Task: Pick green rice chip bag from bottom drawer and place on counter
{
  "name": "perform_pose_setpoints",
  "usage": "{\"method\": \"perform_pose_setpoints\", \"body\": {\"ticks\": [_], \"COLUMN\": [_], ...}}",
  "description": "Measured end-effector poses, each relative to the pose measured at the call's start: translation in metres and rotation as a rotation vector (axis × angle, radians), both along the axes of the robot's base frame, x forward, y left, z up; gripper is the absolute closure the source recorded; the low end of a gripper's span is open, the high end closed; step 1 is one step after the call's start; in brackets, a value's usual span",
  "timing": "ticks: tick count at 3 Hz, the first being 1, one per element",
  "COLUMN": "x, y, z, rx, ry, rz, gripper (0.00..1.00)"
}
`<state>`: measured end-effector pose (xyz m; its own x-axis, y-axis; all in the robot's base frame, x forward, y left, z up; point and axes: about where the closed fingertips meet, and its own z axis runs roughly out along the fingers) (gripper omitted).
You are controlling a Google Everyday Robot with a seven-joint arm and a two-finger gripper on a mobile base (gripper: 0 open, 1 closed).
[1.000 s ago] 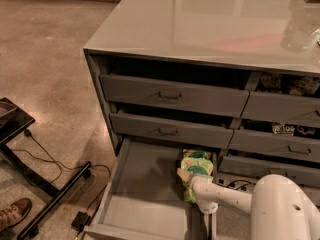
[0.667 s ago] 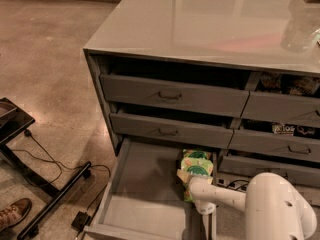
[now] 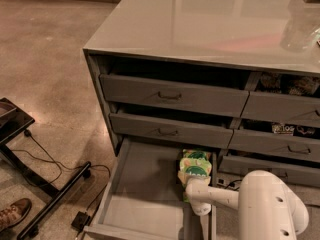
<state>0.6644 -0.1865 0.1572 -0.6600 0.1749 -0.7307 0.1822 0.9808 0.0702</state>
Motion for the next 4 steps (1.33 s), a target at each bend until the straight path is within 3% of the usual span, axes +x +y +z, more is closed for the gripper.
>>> {"method": "perform_pose_setpoints", "body": {"ticks": [3,4], "x": [0.000,-0.001], "y": [0.000,-0.007], "z": [0.002,0.021], "rx": [0.000,0.056], "ry": [0.000,-0.028], "rz": [0.000,-0.006], "gripper": [0.88,1.00]}}
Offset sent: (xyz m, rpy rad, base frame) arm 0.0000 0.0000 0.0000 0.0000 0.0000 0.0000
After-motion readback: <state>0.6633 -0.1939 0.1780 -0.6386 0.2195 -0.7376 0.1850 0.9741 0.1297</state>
